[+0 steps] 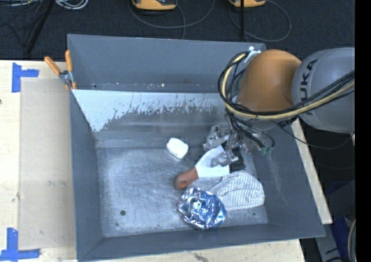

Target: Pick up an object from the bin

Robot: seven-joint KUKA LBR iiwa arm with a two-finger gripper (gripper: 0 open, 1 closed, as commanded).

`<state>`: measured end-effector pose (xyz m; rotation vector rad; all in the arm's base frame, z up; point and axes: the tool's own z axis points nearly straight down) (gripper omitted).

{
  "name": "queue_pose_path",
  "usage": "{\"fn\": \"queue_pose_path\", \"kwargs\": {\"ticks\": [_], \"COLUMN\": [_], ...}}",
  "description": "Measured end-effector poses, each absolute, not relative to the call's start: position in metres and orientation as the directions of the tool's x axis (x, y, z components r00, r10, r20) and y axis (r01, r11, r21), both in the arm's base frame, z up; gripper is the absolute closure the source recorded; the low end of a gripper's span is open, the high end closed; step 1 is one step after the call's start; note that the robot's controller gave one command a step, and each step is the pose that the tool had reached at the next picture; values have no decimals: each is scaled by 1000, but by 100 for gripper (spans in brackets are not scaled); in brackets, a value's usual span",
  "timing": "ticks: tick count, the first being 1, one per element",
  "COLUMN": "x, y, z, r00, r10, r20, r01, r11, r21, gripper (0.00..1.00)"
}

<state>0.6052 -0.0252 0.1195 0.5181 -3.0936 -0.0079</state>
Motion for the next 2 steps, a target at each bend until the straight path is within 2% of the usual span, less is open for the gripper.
{"fn": "queue_pose_path", "kwargs": {"ticks": [1,2], "x": [605,602], "y": [-29,-24], "z": [175,245], "r00": [-947,-950], "r10": [-322,-312], "r20": [3,-1], "r01": [-322,-312], "r11": [947,950], "r21": [2,1], "gripper": [100,100]}}
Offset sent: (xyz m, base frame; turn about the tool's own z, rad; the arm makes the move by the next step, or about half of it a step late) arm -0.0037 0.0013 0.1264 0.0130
